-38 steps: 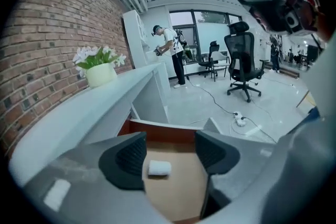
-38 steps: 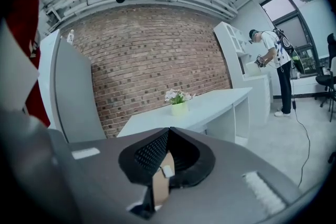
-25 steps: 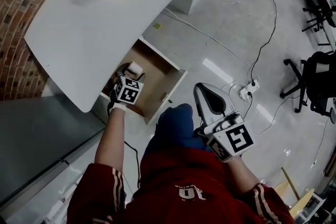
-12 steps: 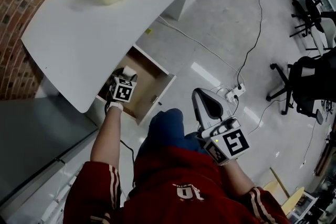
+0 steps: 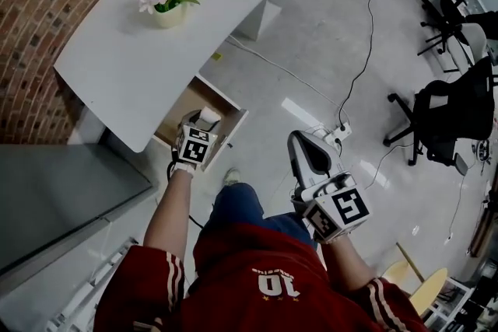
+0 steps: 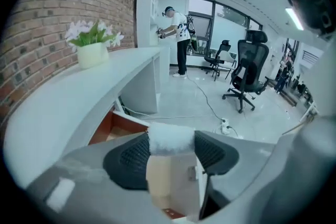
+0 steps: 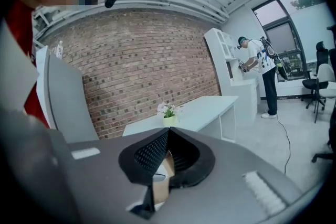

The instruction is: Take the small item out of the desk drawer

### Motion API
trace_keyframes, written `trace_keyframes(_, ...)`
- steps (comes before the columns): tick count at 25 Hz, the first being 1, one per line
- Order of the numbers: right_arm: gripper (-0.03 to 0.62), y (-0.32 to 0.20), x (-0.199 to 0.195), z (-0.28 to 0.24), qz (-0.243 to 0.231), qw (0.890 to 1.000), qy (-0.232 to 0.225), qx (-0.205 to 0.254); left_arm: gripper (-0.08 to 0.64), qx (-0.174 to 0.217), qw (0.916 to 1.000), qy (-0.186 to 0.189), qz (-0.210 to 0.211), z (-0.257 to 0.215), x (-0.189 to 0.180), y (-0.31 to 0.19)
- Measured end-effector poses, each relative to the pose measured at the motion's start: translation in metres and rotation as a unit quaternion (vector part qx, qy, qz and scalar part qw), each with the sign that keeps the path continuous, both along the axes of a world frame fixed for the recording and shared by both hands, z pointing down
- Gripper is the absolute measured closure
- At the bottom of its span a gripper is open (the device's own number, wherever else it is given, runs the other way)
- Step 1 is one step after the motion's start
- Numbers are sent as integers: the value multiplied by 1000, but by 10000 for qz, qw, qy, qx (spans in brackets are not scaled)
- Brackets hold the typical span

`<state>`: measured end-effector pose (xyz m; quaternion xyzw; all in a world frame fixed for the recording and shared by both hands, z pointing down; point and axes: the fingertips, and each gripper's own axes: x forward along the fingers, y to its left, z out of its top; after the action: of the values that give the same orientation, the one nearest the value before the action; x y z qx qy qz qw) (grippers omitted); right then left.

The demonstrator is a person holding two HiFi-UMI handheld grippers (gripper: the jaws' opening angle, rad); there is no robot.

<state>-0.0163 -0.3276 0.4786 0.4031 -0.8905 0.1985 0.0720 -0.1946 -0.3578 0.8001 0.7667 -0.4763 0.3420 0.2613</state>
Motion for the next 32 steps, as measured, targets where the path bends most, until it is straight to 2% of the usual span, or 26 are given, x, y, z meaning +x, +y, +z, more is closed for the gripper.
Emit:
trace_keyframes(4,600,26,30,-48,73,9996,-246,94,285,493,9986,133,133,-86,42,17)
trace_keyframes(8,599,57,59,-92,110,9986,-346,373,285,1184,9921,408,118,-180,77,44)
trace_keyframes(12,598,75,86,-122,89,9969,-379,687,285,1899,9798,592,200,-270,100,67)
trace_keyframes(18,598,104,116,-161,117,9922,-453,1157,285,2772,9570,841,170,-378,124,119)
trace_keyframes(26,598,139,133,-180,82,9882,-458,1456,285,3538,9255,1352,-84,-465,142,187)
trace_keyframes(32,598,158,136,-191,93,9875,-627,1442,284,3869,9095,1505,-190,-496,144,213)
